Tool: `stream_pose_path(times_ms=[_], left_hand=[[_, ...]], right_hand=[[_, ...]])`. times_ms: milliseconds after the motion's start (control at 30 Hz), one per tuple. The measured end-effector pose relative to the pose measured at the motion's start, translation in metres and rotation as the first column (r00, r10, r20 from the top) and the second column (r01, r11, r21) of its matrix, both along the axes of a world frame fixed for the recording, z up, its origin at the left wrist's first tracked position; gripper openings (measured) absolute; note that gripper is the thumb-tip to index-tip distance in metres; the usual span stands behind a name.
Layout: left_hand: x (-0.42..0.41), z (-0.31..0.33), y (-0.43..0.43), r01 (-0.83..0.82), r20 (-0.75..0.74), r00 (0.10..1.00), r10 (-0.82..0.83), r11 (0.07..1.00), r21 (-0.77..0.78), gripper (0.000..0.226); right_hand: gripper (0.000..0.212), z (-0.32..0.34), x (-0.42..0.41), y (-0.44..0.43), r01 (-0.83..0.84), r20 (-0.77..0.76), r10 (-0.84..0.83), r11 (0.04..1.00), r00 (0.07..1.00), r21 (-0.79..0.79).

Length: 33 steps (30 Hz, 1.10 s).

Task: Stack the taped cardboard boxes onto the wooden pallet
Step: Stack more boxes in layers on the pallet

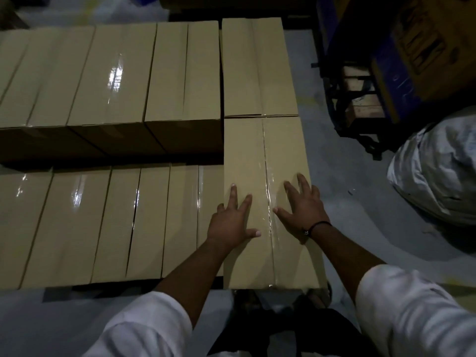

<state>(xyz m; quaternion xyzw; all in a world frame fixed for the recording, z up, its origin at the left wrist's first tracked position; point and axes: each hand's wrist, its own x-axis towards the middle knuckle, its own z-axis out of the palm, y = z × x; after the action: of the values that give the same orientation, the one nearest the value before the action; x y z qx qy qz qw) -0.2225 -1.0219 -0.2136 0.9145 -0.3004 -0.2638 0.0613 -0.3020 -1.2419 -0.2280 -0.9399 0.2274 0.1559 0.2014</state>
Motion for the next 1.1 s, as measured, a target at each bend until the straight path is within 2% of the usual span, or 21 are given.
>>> stream_pose_path(times_ms=[133, 400, 600, 900, 1100], left_hand=[[-0.021, 0.011, 0.008, -0.012, -0.013, 1.000, 0.012, 0.999, 0.038, 0.103], [-0.087, 0.023, 0.048, 0.061, -0.087, 0.995, -0.054, 0.995, 0.078, 0.104], [-0.126, 0.022, 0.066, 0.063, -0.081, 0.995, -0.058, 0.996, 0.057, 0.099], [-0.146, 0.007, 0.080, 0.050, 0.065, 0.997, -0.049, 0.998, -0.023, 0.080], [-0.162, 0.000, 0.077, 0.019, 0.153, 0.988, -0.013, 0.999, -0.038, 0.073]], right_hand=[[0.091, 0.012, -0.020, 0.008, -0.056, -0.078, 0.054, 0.998, 0.995, -0.022], [0.090, 0.024, -0.111, 0.040, -0.110, -0.142, 0.111, 0.994, 0.984, 0.012], [0.085, 0.020, -0.171, 0.057, -0.149, -0.100, 0.153, 0.988, 0.983, 0.043], [0.053, 0.015, -0.211, 0.056, -0.180, 0.044, 0.180, 0.984, 0.983, -0.003], [0.048, 0.002, -0.223, 0.056, -0.145, 0.139, 0.147, 0.989, 0.979, -0.023]])
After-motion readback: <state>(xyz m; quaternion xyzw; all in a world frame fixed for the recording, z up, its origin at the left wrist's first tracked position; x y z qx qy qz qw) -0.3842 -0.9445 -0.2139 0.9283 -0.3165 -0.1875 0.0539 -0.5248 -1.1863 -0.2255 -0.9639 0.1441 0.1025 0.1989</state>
